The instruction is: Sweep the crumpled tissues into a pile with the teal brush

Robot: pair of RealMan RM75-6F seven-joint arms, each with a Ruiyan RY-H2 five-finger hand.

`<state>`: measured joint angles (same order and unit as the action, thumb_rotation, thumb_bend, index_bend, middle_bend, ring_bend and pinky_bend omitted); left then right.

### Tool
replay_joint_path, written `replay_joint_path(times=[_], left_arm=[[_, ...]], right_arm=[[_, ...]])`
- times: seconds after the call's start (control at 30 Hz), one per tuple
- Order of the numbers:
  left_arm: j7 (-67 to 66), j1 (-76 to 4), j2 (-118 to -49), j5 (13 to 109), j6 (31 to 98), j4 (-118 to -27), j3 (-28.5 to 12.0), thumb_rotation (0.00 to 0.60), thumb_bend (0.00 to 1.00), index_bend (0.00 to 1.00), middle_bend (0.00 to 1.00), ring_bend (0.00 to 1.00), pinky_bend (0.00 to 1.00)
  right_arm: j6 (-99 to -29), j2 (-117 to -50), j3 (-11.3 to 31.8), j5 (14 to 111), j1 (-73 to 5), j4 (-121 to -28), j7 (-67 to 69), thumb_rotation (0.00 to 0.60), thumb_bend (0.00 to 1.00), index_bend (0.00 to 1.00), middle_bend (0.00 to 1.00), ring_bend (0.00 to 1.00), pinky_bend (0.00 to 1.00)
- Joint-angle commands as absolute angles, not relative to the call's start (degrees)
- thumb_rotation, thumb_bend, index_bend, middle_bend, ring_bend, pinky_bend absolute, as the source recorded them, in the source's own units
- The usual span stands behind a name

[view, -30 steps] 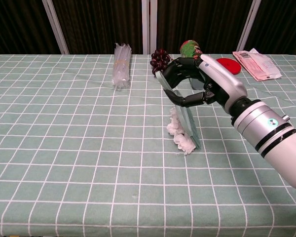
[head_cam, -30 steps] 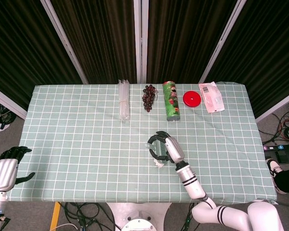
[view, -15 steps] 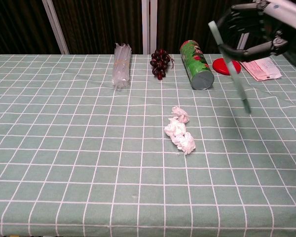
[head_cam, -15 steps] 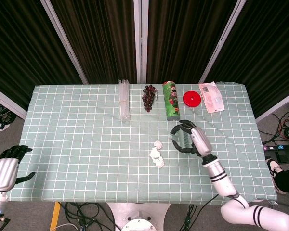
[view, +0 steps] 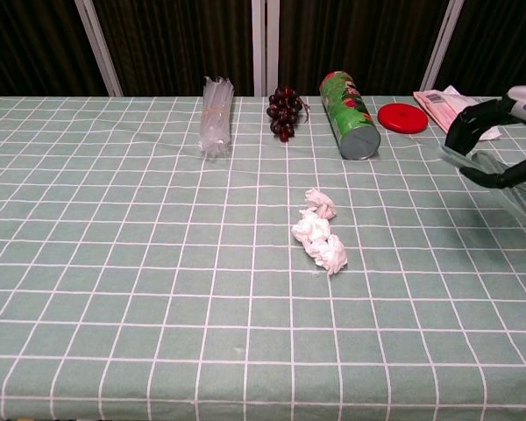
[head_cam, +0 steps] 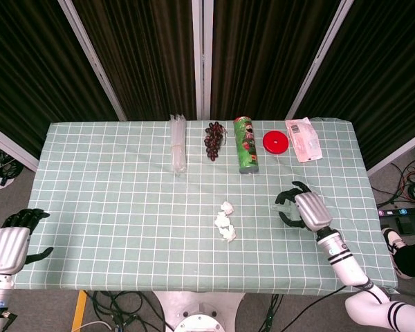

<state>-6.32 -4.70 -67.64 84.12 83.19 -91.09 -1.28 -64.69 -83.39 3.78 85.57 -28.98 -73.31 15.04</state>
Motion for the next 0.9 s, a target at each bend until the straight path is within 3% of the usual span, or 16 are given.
replay_joint_path(times=[0.03, 0.17, 0.3, 0.4, 0.53, 0.73, 0.9], left_arm=[[-6.1, -4.5, -67.6, 84.0, 83.4, -91.0, -1.2, 0.6, 0.0, 0.28, 0.23, 0.19, 0.25], [-5.8, -4.2, -67.6, 84.0, 83.5, -90.8, -1.0, 0.6, 0.0, 0.28, 0.23, 0.19, 0.25], [-5.6, -4.2, -67.8, 84.0, 83.4, -90.4, -0.9, 0.6, 0.0, 0.28, 0.23, 0.19, 0.25], [-5.3, -4.3, -67.9, 84.1, 83.3, -90.2, -1.0, 0.6, 0.0, 0.28, 0.23, 0.19, 0.25], [-5.2, -4.5, -67.8, 84.4, 83.3, -89.9, -1.1, 0.6, 0.0, 0.28, 0.23, 0.19, 0.25], [-8.1, -4.1, -68.3, 84.1, 84.9, -89.1, -1.6, 0.6, 0.0, 0.28, 0.23, 0.19, 0.25], [-10.6, -3.1, -69.0, 84.0, 86.5, -89.4, -1.5, 0.6, 0.0, 0.28, 0.23, 0.19, 0.25]], right_arm=[[-62.3, -87.3, 2.4, 86.9, -30.6, -67.7, 8.9, 0.6, 0.46, 0.69, 0.6, 0.29, 0.08], [-59.3, -88.1, 1.9, 85.6, -31.1, -67.6, 5.3, 0.6, 0.35, 0.41, 0.42, 0.15, 0.01], [-57.5, -87.3, 1.6, 83.8, -30.8, -69.8, 3.4, 0.6, 0.33, 0.15, 0.25, 0.03, 0.0], [-56.6, -85.3, 1.7, 82.5, -30.4, -72.5, 3.4, 0.6, 0.3, 0.02, 0.13, 0.0, 0.0], [-60.9, -81.1, 2.8, 82.8, -28.6, -76.2, 5.3, 0.6, 0.24, 0.0, 0.05, 0.0, 0.0], [-75.2, -71.7, 3.2, 84.5, -20.8, -82.5, 8.2, 0.6, 0.21, 0.02, 0.16, 0.03, 0.02], [-83.8, -66.8, 0.6, 85.8, -13.3, -86.3, 9.2, 0.6, 0.12, 0.03, 0.16, 0.01, 0.03]])
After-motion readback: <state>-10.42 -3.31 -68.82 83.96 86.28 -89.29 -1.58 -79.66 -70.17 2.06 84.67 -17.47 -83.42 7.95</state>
